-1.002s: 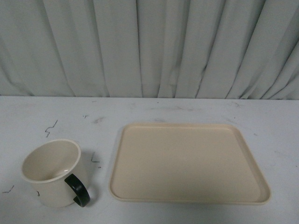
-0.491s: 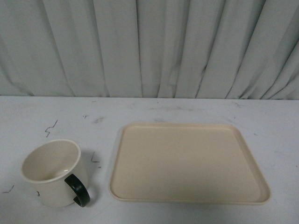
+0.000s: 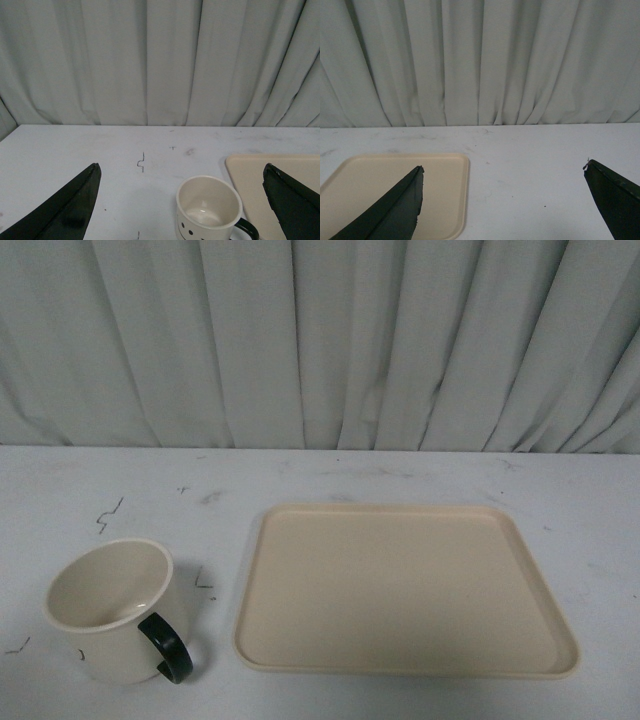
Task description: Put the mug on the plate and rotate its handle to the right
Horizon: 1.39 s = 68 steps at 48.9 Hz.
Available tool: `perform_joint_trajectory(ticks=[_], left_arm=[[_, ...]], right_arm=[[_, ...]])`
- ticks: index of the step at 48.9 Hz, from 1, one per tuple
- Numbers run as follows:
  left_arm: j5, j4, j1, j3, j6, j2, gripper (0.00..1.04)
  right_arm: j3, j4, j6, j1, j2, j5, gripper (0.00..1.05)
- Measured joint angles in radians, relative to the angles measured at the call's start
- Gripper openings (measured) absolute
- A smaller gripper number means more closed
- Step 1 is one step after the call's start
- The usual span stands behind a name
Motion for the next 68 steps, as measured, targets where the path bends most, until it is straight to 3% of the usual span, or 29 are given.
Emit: perform_joint_trajectory(ticks=[4,6,10,14,22,25,35,39,42,50,52,54,59,60,68], left_arm=[[-0.009,0.013,-0.009,0.001,0.011,0.012,0.98],[-0.060,0.036,-0.035,0.011,0.031,0.053,0.98],[-0.204,0.133,-0.159,0.070,0.072,0.240,0.98],[-0.286,0.245,-0.246,0.122,0.066,0.401,0.98],[-0.337,0.381,-0.349,0.221,0.035,0.699,0.98],[-0.336,0.362,-0.366,0.266,0.030,0.804,0.98],[-0.356,0.270,-0.290,0.377,0.041,1.094,0.98],[-0.178,0.188,-0.152,0.489,0.100,1.299,0.98],[-0.108,0.145,-0.084,0.562,0.154,1.413,0.98],[-0.054,0.196,-0.045,0.641,0.172,1.627,0.98],[-0.040,0.200,-0.035,0.649,0.163,1.659,0.76],[-0.013,0.192,-0.025,0.652,0.145,1.677,0.64],[0.038,0.183,-0.022,0.654,0.112,1.679,0.08],[0.042,0.183,-0.022,0.654,0.100,1.674,0.03],[0.046,0.146,-0.019,0.654,0.096,1.615,0.03]], right_arm=[[0.000,0.000,0.000,0.000,0.000,0.000,0.98],[0.000,0.000,0.000,0.000,0.000,0.000,0.98],[0.000,0.000,0.000,0.000,0.000,0.000,0.98],[0.000,0.000,0.000,0.000,0.000,0.000,0.98],[0.000,0.000,0.000,0.000,0.000,0.000,0.98],[0.000,0.000,0.000,0.000,0.000,0.000,0.98],[0.000,0.000,0.000,0.000,0.000,0.000,0.98],[0.000,0.000,0.000,0.000,0.000,0.000,0.98],[0.000,0.000,0.000,0.000,0.000,0.000,0.98],[0.000,0.000,0.000,0.000,0.000,0.000,0.98],[0.000,0.000,0.000,0.000,0.000,0.000,0.98],[0.000,0.000,0.000,0.000,0.000,0.000,0.98],[0.000,0.000,0.000,0.000,0.000,0.000,0.98],[0.000,0.000,0.000,0.000,0.000,0.000,0.98],[0.000,0.000,0.000,0.000,0.000,0.000,0.98]])
